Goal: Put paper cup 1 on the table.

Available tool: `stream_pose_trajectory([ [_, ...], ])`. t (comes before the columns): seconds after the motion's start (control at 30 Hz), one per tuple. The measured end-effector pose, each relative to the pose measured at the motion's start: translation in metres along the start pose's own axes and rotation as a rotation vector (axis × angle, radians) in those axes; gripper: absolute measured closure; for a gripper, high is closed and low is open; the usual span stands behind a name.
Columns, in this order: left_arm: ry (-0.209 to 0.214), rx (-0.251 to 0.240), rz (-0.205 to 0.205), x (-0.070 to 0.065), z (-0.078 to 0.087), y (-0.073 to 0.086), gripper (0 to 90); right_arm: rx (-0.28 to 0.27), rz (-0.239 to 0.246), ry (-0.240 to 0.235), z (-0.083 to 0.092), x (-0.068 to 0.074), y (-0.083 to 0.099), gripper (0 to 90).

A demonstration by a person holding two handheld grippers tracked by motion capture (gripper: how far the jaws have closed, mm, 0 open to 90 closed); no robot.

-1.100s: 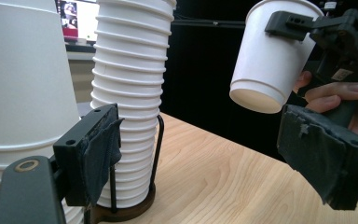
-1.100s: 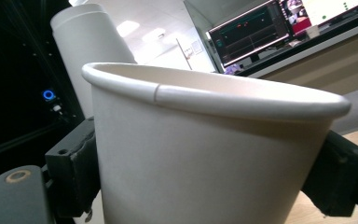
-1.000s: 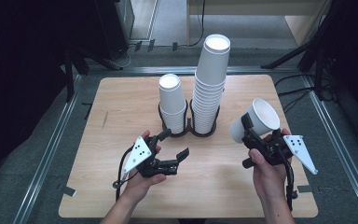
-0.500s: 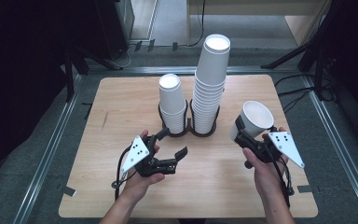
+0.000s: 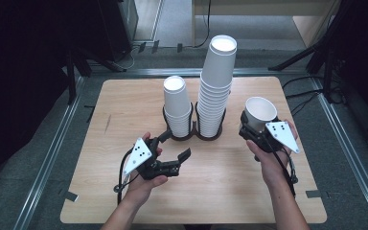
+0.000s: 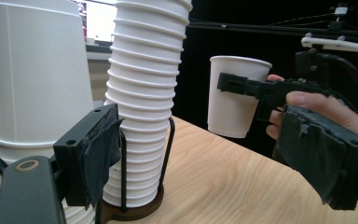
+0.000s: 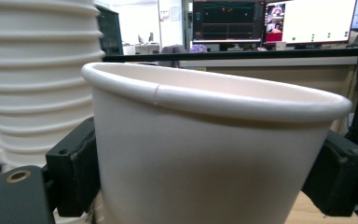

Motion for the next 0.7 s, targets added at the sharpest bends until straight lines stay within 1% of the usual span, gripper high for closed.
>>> stream_pose_trajectory([
  [0.03,-0.003,0.001,-0.001,0.0,0.0,0.0,13.6,-0.002,0.001,0.007,-0.003,-0.002,0.001,13.2],
  [0.1,-0.01,0.0,-0.003,0.001,0.0,0.0,13.6,0.007,0.019,0.034,-0.012,-0.011,0.005,13.1],
  [0.13,-0.014,-0.005,-0.01,0.002,0.0,0.0,13.6,0.013,0.02,0.038,-0.014,-0.013,0.007,13.2],
  [0.17,-0.02,-0.011,-0.025,0.002,0.0,-0.001,13.5,0.022,0.023,0.05,-0.018,-0.016,0.009,13.2],
  [0.2,-0.022,-0.009,-0.03,0.002,0.0,-0.001,13.5,0.034,0.03,0.062,-0.021,-0.02,0.013,13.1],
  [0.33,-0.043,0.023,-0.058,0.002,-0.001,0.001,13.4,0.072,0.029,0.087,-0.03,-0.029,0.024,13.1],
  [0.4,-0.052,0.04,-0.066,0.003,-0.002,0.003,13.2,0.082,0.034,0.094,-0.033,-0.032,0.028,13.1],
  [0.5,-0.066,0.057,-0.092,0.002,-0.003,0.004,13.2,0.101,0.035,0.1,-0.037,-0.034,0.035,13.0],
  [0.6,-0.063,0.059,-0.088,0.001,-0.004,0.005,13.2,0.119,0.052,0.105,-0.04,-0.035,0.042,13.0],
  [0.7,-0.061,0.068,-0.087,0.001,-0.004,0.005,13.2,0.133,0.057,0.112,-0.043,-0.036,0.047,13.0],
])
Point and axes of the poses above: each handheld gripper's, and its own axes: z roughly backward along the jaws, y roughly out of its underside, x roughly to its left, the point moved 5 cm from there along -z, roughly forward along the jaws, and after that the axes turned 15 degrees about -z, right-handed, at the moved point
